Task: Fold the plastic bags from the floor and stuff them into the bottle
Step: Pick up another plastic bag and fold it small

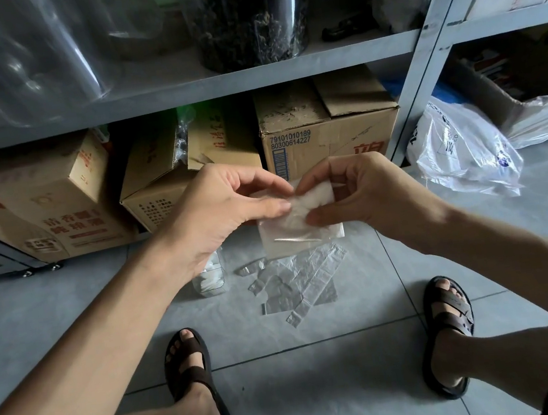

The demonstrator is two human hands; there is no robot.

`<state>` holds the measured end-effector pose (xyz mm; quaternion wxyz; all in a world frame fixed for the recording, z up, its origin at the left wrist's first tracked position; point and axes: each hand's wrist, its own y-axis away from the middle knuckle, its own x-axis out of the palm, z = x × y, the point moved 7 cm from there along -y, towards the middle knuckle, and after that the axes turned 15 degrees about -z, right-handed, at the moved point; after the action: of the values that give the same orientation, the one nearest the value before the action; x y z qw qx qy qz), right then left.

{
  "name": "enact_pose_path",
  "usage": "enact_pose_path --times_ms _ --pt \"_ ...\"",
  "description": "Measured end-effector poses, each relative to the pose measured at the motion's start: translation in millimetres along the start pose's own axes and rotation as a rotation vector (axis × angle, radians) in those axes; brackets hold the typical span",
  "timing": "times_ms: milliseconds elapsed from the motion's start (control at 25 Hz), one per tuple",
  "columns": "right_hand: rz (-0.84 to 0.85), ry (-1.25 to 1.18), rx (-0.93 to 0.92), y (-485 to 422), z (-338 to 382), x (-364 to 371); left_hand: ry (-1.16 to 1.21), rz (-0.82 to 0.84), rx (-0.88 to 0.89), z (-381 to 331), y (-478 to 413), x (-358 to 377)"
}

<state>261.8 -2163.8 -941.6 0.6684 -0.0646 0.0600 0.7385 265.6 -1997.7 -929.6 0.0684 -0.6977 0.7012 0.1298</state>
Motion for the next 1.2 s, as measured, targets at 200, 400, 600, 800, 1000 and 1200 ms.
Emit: enact_pose_path --times_ms 200,400,600,800,1000,1200 --pt "0.004 -0.06 0.034 -0.7 -0.6 -1.0 -0.036 -0.029 -0.009 2.7 -0.6 -2.5" --pt "-0.002 -0.09 0.048 -4.0 -3.7 -2.7 -0.016 -0.062 -0.038 5.0 -4.7 -9.8" --pt "-0.092 -0.318 0.183 -6.7 -13.6 -8.4 0.05 -0.134 -0.066 9.9 -5.6 -14.3" --pt "-0.024 -0.574 0.505 10.8 -35.7 21.3 0.105 -0.219 -0.027 10.1 -4.8 -10.6" --pt "-0.201 -0.549 0.512 5.9 -40.6 7.7 0.115 -0.236 -0.051 11.2 -4.2 -11.0" --pt "-0.253 -0.441 0.415 2.8 -37.9 -1.4 0.159 -0.216 -0.148 14.6 -3.9 -18.0"
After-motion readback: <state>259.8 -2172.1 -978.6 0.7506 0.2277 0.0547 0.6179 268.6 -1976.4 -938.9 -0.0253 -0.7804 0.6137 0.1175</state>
